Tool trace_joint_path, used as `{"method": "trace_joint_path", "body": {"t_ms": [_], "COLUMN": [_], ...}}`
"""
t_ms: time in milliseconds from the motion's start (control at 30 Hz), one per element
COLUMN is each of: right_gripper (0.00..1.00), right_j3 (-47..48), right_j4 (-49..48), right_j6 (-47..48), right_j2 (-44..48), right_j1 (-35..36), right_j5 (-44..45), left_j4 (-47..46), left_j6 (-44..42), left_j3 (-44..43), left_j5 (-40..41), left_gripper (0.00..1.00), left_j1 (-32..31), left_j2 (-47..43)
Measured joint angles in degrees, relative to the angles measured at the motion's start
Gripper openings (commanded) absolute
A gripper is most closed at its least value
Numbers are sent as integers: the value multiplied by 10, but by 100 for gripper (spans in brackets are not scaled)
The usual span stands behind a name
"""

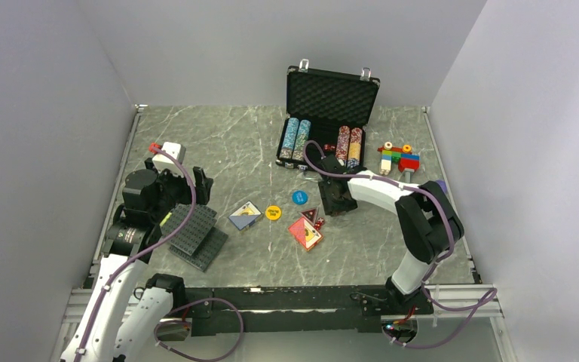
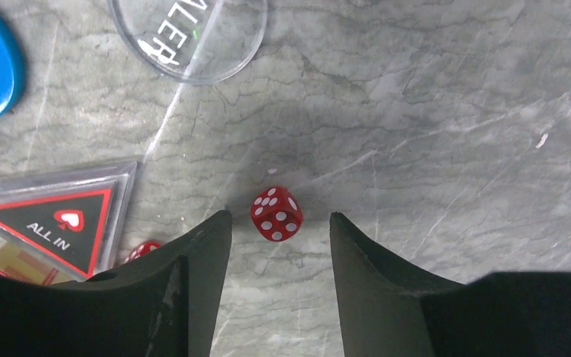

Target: Pack up texas hold em set

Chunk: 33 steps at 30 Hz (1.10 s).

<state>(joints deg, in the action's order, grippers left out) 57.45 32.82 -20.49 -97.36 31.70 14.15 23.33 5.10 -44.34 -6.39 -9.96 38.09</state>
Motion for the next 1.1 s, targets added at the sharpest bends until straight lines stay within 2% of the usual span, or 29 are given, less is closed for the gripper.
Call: {"method": "trace_joint_path", "body": {"t_ms": [367, 567, 833, 1100], "right_gripper": [47, 46, 46, 36], "right_j3": [-4, -5, -5, -5], "right_j4": [-1, -12, -23, -30], "right_j6": [152, 219, 256, 272], "right_j2": [9, 10, 10, 9], "right_j1": [0, -6, -25, -28], "right_j5": [-55, -88, -108, -126], "left_j4": [0, 0, 0, 0], "left_j6": [0, 0, 0, 0], "left_j3": [0, 0, 0, 0], "left_j5": [0, 0, 0, 0], "left_gripper": [99, 99, 99, 99], "left_j1": [0, 0, 0, 0], "left_j2": [0, -3, -5, -5]}}
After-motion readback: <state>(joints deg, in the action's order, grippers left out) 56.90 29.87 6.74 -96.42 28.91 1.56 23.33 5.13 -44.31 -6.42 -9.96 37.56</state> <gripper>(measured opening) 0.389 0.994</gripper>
